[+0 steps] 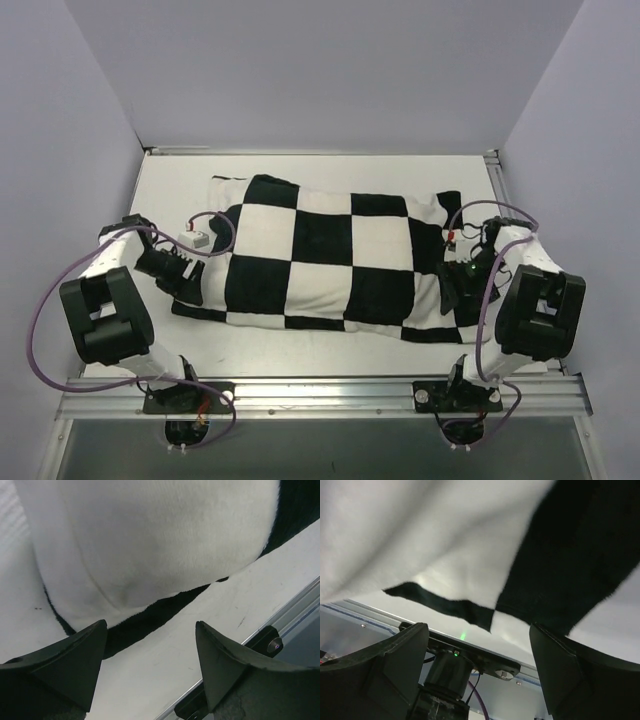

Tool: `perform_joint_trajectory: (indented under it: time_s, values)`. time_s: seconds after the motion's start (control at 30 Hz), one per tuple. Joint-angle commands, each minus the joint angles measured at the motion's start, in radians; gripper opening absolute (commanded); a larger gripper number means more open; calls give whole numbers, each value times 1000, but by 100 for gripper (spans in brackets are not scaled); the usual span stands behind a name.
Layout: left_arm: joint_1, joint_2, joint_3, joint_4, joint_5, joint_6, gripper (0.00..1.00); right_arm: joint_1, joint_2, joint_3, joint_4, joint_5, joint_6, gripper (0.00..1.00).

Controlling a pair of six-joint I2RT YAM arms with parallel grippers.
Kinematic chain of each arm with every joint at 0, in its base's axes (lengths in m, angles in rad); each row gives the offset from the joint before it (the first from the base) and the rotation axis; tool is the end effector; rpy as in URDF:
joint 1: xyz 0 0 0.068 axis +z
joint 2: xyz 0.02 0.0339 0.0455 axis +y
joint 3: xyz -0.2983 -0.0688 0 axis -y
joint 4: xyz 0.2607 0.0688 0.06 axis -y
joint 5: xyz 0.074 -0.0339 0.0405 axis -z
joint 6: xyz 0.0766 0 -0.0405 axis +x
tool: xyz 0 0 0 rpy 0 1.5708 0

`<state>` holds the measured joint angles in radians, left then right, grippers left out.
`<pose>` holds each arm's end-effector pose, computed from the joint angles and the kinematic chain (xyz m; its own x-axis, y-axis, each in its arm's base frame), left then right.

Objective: Put the pillow into the pillowcase

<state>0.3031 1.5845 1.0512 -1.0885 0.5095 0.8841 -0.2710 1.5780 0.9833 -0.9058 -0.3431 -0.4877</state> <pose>0.2707 0.0455 0.1902 -0.8242 0.4496 -0.3444 0.5569 0.7541 -0.3482 0.2786 -0.0507 0.1697 -0.9565 -0.1922 -0.2193 -0.2478 0.9323 0.2635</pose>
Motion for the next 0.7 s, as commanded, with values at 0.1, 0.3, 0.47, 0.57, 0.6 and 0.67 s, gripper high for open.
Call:
perform_joint_trajectory:
  time_s: [0.1,0.3,0.47,0.57,0.6,0.67]
  values:
    - [-4,9,-106,203,-150,29,68,64,181,12,148,114,123,62]
    - [48,-22,-190,172,-284,78,3,-29,220,66,130,220,68,0]
    - [116,-162,-215,-16,-279,248,0,-154,170,110,64,202,-15,0]
    - [142,-236,-151,-122,-220,280,25,-140,100,165,-3,179,-48,0]
    - [148,-254,-117,-179,-150,285,53,-128,87,193,-33,167,-52,11]
    - [136,-259,5,-215,-59,247,66,-82,47,288,-134,118,-51,46]
